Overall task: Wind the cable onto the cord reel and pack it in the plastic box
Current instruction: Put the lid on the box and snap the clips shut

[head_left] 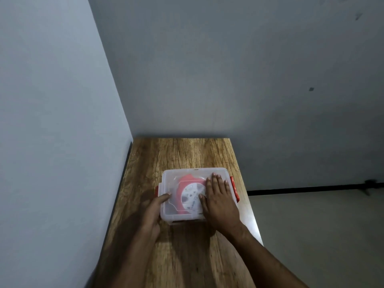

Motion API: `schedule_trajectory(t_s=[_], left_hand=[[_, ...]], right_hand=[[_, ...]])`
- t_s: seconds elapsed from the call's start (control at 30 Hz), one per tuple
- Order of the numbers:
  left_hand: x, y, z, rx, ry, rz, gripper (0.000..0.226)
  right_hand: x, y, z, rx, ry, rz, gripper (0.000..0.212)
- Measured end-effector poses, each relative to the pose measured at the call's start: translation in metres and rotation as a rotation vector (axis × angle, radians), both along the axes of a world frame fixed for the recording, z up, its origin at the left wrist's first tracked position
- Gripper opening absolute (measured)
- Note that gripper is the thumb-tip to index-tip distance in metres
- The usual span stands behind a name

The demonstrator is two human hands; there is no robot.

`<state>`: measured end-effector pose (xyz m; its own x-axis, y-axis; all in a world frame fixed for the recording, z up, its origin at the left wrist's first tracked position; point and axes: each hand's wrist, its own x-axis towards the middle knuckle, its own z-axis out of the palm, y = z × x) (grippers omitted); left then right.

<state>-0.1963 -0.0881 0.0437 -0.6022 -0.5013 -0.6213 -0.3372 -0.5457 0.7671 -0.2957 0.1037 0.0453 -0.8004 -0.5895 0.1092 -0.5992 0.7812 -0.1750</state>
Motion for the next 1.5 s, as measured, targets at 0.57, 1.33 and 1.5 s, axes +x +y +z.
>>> schedule_trajectory(t_s=[0.57,1.33,1.5], left_hand=[[-0.012,0.032,0.042,-0.646,-0.096,0.128,0.045],[-0.004,0.022,0.015,-0.551,-0.008,-0.007,0.043],[-0.008,0.03,0.009,-0.43,0.039,0.02,0.048]], right_hand=[[-0.001,0.002,-0.006,-0.016,0.042,0.021,0.067],[-0.018,0.047,-0.005,-0.687,-0.283,-0.36,0.065],[-0.015,0.051,-0.013,-1.138,-0.883,-0.429,0.056]])
